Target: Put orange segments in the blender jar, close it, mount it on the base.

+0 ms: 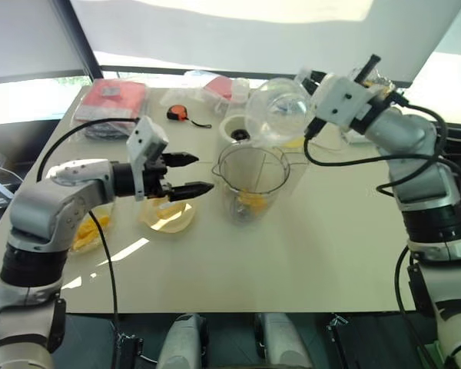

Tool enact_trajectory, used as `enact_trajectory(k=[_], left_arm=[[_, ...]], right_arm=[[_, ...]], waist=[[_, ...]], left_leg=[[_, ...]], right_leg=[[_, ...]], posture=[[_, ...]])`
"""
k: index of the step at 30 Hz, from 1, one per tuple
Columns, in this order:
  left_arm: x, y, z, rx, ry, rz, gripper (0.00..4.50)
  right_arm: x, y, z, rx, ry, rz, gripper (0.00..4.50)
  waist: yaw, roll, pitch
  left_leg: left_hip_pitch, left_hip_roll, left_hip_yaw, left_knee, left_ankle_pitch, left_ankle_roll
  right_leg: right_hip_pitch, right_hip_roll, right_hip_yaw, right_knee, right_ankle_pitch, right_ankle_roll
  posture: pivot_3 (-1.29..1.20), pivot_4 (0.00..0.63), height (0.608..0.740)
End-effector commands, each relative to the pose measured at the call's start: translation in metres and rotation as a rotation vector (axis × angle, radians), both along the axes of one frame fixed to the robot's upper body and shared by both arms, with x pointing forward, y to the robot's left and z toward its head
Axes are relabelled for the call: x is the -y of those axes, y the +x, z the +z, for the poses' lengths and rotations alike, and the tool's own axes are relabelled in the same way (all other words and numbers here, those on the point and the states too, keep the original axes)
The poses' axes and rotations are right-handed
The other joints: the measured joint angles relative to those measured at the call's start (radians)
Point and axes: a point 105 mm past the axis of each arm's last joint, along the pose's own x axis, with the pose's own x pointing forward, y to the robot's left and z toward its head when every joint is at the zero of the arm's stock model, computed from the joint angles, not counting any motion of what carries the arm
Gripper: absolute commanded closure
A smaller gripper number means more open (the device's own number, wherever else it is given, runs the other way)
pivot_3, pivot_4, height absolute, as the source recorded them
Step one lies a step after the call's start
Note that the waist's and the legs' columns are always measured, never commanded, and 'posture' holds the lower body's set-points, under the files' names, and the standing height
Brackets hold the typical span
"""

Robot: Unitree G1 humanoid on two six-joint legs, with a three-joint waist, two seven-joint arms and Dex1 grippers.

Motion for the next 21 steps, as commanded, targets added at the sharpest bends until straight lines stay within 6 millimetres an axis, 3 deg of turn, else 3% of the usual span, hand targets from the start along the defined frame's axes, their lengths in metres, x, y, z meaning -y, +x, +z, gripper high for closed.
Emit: enact_trajectory(k=[1,21], left_arm=[[0.0012,-0.0045,0.0175,0.070,-0.017,-0.012,0.27],[0.0029,-0.0045,0.0171,0.074,-0.017,-0.018,0.27]], right_arm=[[-0.0049,-0.0086,0.0267,0.130,-0.020,0.012,4.44],[-0.0086,-0.0095,0.0262,0.238,-0.185,-0.009,4.44]], waist=[[-0.001,0.000,0.000],[-0.002,0.000,0.000]], left_leg=[[0.000,0.000,0.000,0.000,0.000,0.000],[0.000,0.000,0.000,0.000,0.000,0.000]], right_leg=[[0.000,0.000,0.000,0.000,0.000,0.000],[0.000,0.000,0.000,0.000,0.000,0.000]], posture=[[0.00,0.150,0.740],[0.00,0.150,0.740]])
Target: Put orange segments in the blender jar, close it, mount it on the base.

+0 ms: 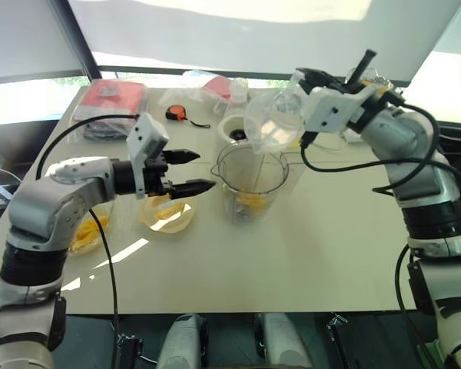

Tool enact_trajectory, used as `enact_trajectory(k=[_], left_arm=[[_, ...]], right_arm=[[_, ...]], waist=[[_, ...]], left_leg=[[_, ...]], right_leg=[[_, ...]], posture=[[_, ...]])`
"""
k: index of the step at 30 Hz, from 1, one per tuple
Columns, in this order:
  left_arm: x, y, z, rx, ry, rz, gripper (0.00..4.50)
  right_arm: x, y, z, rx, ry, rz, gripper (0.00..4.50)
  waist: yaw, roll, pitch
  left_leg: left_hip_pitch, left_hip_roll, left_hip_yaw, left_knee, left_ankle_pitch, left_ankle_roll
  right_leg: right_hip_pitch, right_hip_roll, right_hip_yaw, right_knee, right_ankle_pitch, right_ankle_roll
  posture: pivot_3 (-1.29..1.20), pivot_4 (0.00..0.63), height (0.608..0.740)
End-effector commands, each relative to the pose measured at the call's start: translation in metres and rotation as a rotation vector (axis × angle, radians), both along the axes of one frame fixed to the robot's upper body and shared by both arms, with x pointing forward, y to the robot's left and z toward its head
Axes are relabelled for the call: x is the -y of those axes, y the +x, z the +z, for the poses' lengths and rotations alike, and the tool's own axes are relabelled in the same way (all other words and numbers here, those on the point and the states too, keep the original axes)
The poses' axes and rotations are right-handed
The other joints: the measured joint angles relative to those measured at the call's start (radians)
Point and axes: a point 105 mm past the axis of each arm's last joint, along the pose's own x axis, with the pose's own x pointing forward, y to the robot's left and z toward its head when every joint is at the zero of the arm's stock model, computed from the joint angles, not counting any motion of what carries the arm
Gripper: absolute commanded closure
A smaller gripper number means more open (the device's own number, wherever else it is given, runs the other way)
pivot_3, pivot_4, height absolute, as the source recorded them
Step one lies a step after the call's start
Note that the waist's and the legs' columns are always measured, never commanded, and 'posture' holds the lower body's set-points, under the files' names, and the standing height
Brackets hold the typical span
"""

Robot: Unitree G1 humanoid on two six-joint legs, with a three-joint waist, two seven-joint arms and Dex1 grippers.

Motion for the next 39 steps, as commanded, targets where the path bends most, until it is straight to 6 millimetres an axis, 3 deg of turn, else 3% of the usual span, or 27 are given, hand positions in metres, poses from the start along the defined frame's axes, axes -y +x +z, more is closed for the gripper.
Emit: enact_trajectory(k=[1,26,29,32,39], left_arm=[[0.002,-0.004,0.015,0.065,-0.014,-0.018,0.27],[0.003,-0.003,0.014,0.068,-0.008,-0.018,0.27],[0.002,-0.003,0.014,0.067,-0.008,-0.019,0.27],[0.002,-0.003,0.013,0.066,-0.004,-0.021,0.27],[0.003,-0.004,0.014,0.063,-0.003,-0.031,0.27]], right_arm=[[-0.004,-0.008,0.024,0.103,-0.021,0.014,4.44],[0.002,-0.004,0.018,0.180,-0.131,-0.027,4.44],[0.008,-0.001,0.018,0.128,-0.016,-0.030,4.44],[0.019,0.003,0.014,-0.023,0.231,-0.022,4.44],[0.059,0.004,0.013,-0.224,0.744,-0.058,4.44]], waist=[[0.000,0.000,0.000],[0.000,0.000,0.000],[-0.001,0.000,0.000],[-0.001,0.000,0.000],[0.005,0.000,0.000]], left_leg=[[0.000,0.000,0.000,0.000,0.000,0.000],[0.000,0.000,0.000,0.000,0.000,0.000],[0.000,0.000,0.000,0.000,0.000,0.000],[0.000,0.000,0.000,0.000,0.000,0.000],[0.000,0.001,-0.001,0.000,0.000,0.000]], right_leg=[[0.000,0.000,0.000,0.000,0.000,0.000],[0.000,0.000,0.000,0.000,0.000,0.000],[0.000,0.000,0.000,0.000,0.000,0.000],[0.000,0.000,0.000,0.001,0.001,0.001],[0.000,-0.001,-0.001,0.002,0.001,0.002]], posture=[[0.00,0.150,0.740],[0.00,0.150,0.740],[0.00,0.150,0.740],[0.00,0.150,0.740],[0.00,0.150,0.740]])
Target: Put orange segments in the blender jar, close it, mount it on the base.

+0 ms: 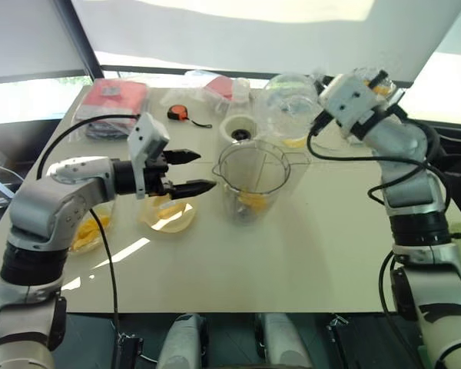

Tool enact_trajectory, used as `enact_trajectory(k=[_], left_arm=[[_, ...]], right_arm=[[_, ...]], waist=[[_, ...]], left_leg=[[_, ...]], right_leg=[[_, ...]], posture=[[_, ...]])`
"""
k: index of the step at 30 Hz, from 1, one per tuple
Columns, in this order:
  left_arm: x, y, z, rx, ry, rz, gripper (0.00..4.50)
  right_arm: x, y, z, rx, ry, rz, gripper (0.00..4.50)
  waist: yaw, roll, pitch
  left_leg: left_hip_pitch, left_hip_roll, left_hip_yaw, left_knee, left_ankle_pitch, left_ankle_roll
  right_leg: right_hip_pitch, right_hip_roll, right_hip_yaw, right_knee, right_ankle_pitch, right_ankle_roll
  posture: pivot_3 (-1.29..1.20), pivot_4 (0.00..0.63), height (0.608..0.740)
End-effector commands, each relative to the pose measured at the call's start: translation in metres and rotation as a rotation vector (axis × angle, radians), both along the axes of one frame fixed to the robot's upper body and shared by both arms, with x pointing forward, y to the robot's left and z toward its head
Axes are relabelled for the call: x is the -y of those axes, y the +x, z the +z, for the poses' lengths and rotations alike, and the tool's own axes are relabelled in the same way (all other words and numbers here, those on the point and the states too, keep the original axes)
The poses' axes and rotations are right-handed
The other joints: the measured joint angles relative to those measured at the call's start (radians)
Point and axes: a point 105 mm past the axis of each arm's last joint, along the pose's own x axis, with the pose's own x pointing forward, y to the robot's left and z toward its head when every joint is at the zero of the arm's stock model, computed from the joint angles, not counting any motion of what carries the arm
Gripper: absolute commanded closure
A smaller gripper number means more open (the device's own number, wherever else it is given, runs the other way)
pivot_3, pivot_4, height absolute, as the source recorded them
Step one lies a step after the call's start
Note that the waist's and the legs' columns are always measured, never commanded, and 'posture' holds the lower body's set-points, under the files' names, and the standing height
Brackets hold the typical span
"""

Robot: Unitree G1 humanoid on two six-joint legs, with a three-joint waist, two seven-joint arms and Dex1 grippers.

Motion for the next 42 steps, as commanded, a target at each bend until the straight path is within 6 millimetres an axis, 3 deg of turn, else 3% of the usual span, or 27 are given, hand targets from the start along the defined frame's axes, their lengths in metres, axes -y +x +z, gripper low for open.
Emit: enact_trajectory(k=[1,6,9,14,19,25,33,42], left_arm=[[0.002,-0.004,0.014,0.061,-0.005,-0.021,0.27],[0.003,-0.006,0.021,0.063,-0.032,-0.037,0.27],[0.009,-0.011,0.033,0.075,-0.075,-0.072,0.27],[0.017,-0.017,0.049,0.126,-0.068,-0.108,0.27],[0.017,-0.020,0.050,0.121,-0.071,-0.109,0.27],[0.013,-0.019,0.048,0.109,-0.074,-0.091,0.27],[0.011,-0.020,0.041,0.093,-0.041,-0.077,0.27],[0.007,-0.023,0.026,0.084,0.043,-0.072,0.27]], right_arm=[[0.023,-0.014,0.031,0.031,0.275,-0.021,4.44],[0.082,-0.016,0.027,0.020,0.607,-0.252,4.44],[0.127,-0.020,0.007,0.021,0.711,-0.480,4.44],[0.169,-0.026,-0.050,-0.038,0.722,-0.691,4.44],[0.195,-0.025,-0.102,-0.102,0.933,-0.802,4.44],[0.209,-0.023,-0.137,-0.091,0.921,-0.936,4.44],[0.201,-0.014,-0.162,-0.122,0.865,-0.982,4.44],[0.189,-0.015,-0.198,-0.207,0.916,-1.011,4.44]], waist=[[0.000,0.000,0.000],[0.003,0.000,0.000],[0.006,0.000,0.000],[0.016,0.000,0.000],[0.000,0.003,0.001],[-0.012,0.003,0.001],[-0.013,0.003,0.001],[-0.010,0.003,0.001]], left_leg=[[0.000,0.000,0.000,0.000,0.000,0.000],[0.000,0.000,0.000,0.000,0.000,0.000],[0.000,0.000,0.000,0.000,0.000,0.000],[0.000,-0.002,0.001,0.000,0.000,0.000],[0.000,-0.002,0.002,0.000,0.000,0.000],[0.001,-0.002,0.001,0.000,0.000,0.000],[0.001,-0.002,0.001,0.000,0.000,0.000],[0.001,-0.002,0.001,-0.001,0.000,0.000]], right_leg=[[0.000,0.000,0.000,0.000,0.000,0.000],[0.000,0.000,0.000,0.000,0.000,0.000],[0.000,0.000,0.000,0.000,-0.001,-0.001],[0.000,0.000,0.000,-0.001,-0.001,-0.001],[0.000,0.001,0.001,-0.001,0.000,0.000],[0.000,0.002,0.002,-0.001,0.000,0.000],[0.000,0.002,0.002,-0.001,0.000,0.000],[0.000,0.002,0.002,-0.001,0.000,0.000]], posture=[[0.00,0.150,0.740],[0.00,0.150,0.740],[0.00,0.150,0.740],[0.00,0.150,0.740],[0.00,0.150,0.740],[0.00,0.150,0.740],[0.00,0.150,0.740],[0.00,0.150,0.740]])
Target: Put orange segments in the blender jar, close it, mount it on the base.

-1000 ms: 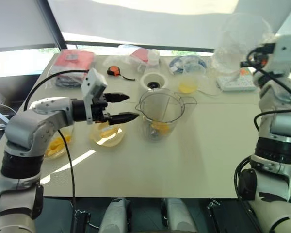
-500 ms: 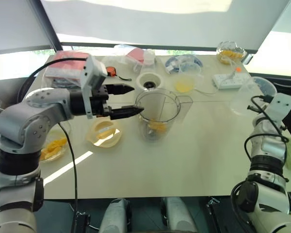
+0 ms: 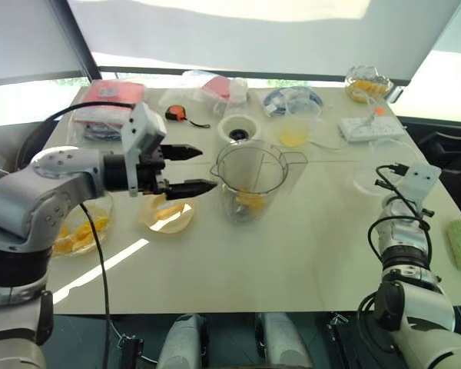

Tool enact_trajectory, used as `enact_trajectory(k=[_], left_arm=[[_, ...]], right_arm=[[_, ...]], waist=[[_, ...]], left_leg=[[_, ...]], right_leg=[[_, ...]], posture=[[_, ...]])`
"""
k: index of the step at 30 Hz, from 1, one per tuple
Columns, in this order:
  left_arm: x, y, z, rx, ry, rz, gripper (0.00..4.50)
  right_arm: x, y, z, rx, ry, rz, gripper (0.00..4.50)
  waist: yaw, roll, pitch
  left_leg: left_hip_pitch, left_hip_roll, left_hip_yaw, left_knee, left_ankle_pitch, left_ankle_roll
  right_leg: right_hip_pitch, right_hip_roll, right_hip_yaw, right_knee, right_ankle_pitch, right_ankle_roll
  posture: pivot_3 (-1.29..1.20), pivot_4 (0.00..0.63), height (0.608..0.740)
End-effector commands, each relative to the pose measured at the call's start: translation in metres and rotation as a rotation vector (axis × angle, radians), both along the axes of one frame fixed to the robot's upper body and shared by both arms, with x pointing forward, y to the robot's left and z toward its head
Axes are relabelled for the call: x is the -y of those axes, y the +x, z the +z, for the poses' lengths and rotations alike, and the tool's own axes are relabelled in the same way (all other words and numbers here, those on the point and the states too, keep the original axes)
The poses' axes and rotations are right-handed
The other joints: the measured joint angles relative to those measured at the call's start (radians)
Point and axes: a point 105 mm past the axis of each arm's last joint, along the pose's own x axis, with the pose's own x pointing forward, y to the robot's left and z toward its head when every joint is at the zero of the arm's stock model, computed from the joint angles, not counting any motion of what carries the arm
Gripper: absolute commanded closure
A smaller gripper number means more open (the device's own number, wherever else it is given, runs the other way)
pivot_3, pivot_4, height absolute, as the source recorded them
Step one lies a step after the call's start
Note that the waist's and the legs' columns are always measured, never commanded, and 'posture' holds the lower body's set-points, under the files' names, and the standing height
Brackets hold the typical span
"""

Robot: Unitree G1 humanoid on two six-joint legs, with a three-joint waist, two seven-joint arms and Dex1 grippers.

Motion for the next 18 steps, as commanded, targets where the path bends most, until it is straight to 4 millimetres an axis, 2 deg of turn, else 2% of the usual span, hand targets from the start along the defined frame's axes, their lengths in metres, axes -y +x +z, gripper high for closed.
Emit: enact_trajectory(k=[1,3,9,10,18], left_arm=[[0.005,-0.005,0.008,0.059,0.009,-0.022,0.27],[0.005,-0.006,0.008,0.060,0.011,-0.023,0.27],[0.007,-0.007,0.009,0.065,0.016,-0.028,0.27],[0.007,-0.007,0.009,0.065,0.015,-0.029,0.27],[0.008,-0.005,0.006,0.058,0.009,-0.026,0.27]], right_arm=[[-0.003,0.002,0.003,0.036,0.000,-0.009,4.18],[-0.004,-0.001,-0.003,0.019,0.013,-0.018,3.61],[0.000,-0.009,-0.014,-0.024,0.012,-0.059,0.36],[0.001,-0.011,-0.015,-0.027,0.013,-0.063,0.04],[-0.005,-0.027,-0.013,-0.023,-0.051,-0.045,0.04]], waist=[[-0.001,0.000,0.000],[-0.001,0.000,0.000],[-0.001,0.000,0.000],[-0.001,0.000,0.000],[0.002,0.000,0.000]], left_leg=[[0.000,0.000,0.000,0.000,0.000,0.000],[0.000,0.000,0.000,0.000,0.000,0.000],[0.000,0.000,0.000,0.000,0.000,0.000],[0.000,0.000,0.000,0.000,0.000,0.000],[0.000,0.000,-0.001,0.000,0.000,0.000]], right_leg=[[0.000,0.000,0.000,0.000,0.000,0.000],[0.000,0.000,0.000,0.000,0.000,0.000],[0.000,0.000,0.000,0.000,0.000,0.000],[0.000,0.000,0.000,0.000,0.000,0.000],[0.000,0.000,0.000,0.000,0.000,0.000]], posture=[[0.00,0.150,0.740],[0.00,0.150,0.740],[0.00,0.150,0.740],[0.00,0.150,0.740],[0.00,0.150,0.740]])
